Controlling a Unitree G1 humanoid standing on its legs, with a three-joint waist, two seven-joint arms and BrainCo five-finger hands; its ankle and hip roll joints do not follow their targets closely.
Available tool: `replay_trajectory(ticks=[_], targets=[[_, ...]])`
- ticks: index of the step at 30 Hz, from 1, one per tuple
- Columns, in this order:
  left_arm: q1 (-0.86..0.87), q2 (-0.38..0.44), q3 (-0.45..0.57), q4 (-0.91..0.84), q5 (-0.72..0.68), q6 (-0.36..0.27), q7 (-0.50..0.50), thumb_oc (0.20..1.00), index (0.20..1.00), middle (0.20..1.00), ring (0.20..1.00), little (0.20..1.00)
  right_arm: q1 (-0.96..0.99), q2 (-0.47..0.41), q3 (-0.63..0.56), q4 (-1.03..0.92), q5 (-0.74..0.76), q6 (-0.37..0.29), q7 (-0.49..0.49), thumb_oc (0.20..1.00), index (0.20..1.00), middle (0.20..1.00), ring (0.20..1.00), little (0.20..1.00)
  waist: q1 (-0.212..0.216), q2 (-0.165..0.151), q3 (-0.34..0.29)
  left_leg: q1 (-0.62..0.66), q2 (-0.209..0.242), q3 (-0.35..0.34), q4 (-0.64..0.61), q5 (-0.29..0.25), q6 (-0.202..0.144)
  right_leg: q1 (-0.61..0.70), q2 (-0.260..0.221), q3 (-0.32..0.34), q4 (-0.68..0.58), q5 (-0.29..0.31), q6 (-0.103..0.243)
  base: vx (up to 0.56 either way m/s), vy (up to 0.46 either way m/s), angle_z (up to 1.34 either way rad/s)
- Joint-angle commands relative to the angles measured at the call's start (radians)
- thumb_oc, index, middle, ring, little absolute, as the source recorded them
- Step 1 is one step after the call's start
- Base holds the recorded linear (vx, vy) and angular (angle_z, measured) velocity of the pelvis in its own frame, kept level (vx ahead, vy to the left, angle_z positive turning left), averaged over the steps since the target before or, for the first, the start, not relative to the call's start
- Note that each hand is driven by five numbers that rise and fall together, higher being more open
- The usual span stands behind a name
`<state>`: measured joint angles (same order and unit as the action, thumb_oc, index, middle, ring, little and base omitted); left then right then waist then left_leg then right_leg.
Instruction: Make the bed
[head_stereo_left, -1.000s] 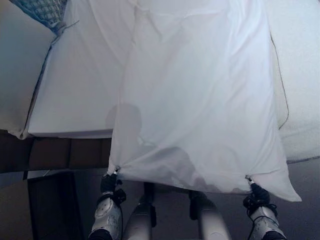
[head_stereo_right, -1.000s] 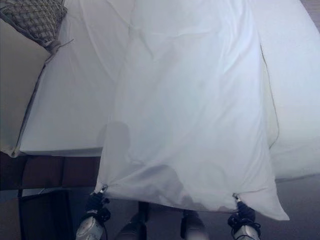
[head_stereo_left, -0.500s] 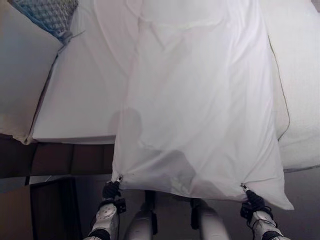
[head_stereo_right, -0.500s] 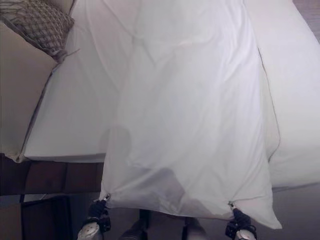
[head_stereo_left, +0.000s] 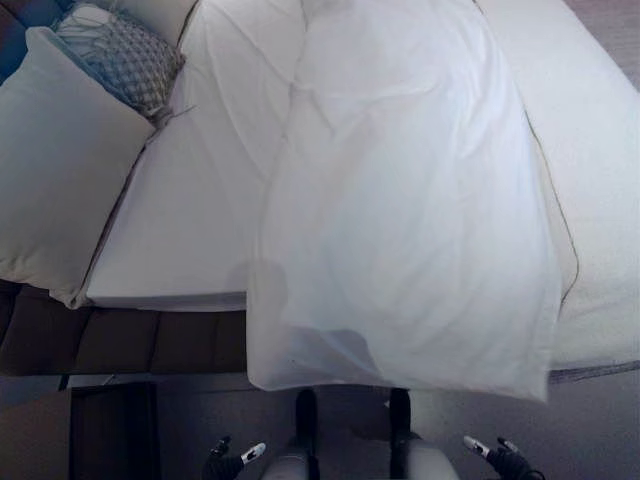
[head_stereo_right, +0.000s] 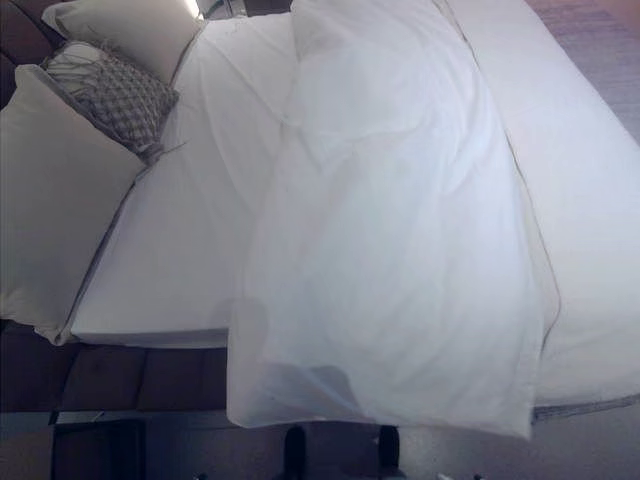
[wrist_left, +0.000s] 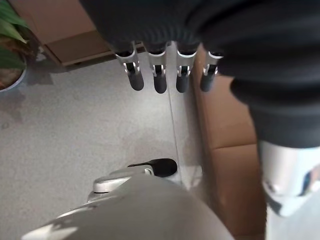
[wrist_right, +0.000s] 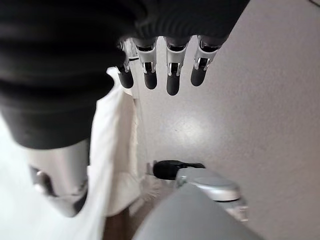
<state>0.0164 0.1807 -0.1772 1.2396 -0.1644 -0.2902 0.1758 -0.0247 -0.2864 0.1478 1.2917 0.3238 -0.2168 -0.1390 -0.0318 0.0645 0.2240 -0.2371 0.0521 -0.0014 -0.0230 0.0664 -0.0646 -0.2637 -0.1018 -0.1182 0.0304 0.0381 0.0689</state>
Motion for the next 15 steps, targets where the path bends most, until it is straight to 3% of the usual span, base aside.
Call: replay_trajectory(ticks=[1, 6, 12, 15], targets=[[0.011, 0.056, -0.042, -0.048, 0.065, -0.033, -0.033, 1.000, 1.000, 1.000, 1.000, 1.000, 0.037, -0.009, 0.048, -0.088, -0.080, -0.016, 0.003, 1.000, 1.000, 1.000, 1.000, 1.000, 0.026, -0.069, 0.012, -0.023, -0.024, -0.001, 0.036, -0.021, 0.006, 0.004, -0.093, 0.035, -0.029, 0.071, 0.094, 0.00, 0.000, 0.00], [-0.027, 0.131, -0.096, -0.225, 0.002, -0.073, -0.091, 1.000, 1.000, 1.000, 1.000, 1.000, 0.005, -0.051, 0.054, -0.264, -0.029, -0.056, 0.017, 1.000, 1.000, 1.000, 1.000, 1.000, 0.015, -0.067, 0.017, -0.025, -0.021, -0.001, 0.035, -0.020, 0.004, -0.003, -0.093, 0.034, -0.022, 0.065, 0.096, 0.00, 0.000, 0.00], [-0.159, 0.202, -0.226, -0.438, -0.051, -0.125, -0.149, 1.000, 1.000, 1.000, 1.000, 1.000, -0.079, -0.119, 0.129, -0.551, -0.006, -0.106, 0.045, 1.000, 1.000, 1.000, 1.000, 1.000, 0.003, -0.077, 0.036, -0.053, -0.024, 0.016, 0.049, -0.022, 0.004, -0.041, -0.092, 0.060, -0.015, 0.073, 0.099, -0.05, 0.013, -0.05], [-0.267, 0.217, -0.312, -0.510, -0.083, -0.130, -0.190, 1.000, 1.000, 1.000, 1.000, 1.000, -0.168, -0.147, 0.180, -0.597, 0.031, -0.118, 0.070, 1.000, 1.000, 1.000, 1.000, 1.000, -0.001, -0.078, 0.057, -0.074, -0.028, 0.021, 0.061, -0.023, 0.005, -0.067, -0.090, 0.068, -0.001, 0.072, 0.097, -0.06, 0.008, -0.15]])
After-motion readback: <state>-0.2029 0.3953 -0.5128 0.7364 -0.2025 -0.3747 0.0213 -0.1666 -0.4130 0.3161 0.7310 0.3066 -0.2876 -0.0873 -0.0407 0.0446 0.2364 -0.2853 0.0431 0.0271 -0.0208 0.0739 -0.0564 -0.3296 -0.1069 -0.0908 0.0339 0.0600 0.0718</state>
